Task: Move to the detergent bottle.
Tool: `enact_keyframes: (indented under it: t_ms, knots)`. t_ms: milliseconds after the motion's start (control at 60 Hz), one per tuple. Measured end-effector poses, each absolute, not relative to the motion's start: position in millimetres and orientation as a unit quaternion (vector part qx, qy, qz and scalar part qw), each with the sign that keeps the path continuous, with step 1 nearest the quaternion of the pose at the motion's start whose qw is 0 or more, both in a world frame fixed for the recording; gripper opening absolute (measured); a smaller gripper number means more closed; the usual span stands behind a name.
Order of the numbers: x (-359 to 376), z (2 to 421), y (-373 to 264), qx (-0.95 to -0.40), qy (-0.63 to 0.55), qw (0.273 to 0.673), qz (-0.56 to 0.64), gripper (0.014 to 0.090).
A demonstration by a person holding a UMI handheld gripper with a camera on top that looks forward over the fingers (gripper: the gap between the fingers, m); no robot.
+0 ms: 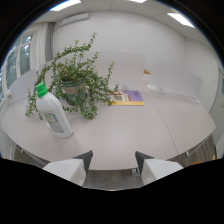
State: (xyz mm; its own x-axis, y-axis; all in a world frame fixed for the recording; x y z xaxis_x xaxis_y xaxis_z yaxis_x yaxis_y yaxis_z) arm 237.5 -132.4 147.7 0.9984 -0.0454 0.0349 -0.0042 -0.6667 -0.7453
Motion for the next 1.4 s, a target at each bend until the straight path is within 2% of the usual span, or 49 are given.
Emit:
enact_keyframes:
  t_ms: [350,783,983,1400]
  knots:
    - [207,140,-151,-0.915,0.011,0.403,-0.026,0.0848]
    - [37,108,-186,-0.916,-0.007,0.400,0.030,0.0844]
    - [-6,101,-169,-0.911,-0.018,0.411,0.035,0.0844]
    - [-16,80,-81,-0.897,-0.015,0.442,0.010,0.0842]
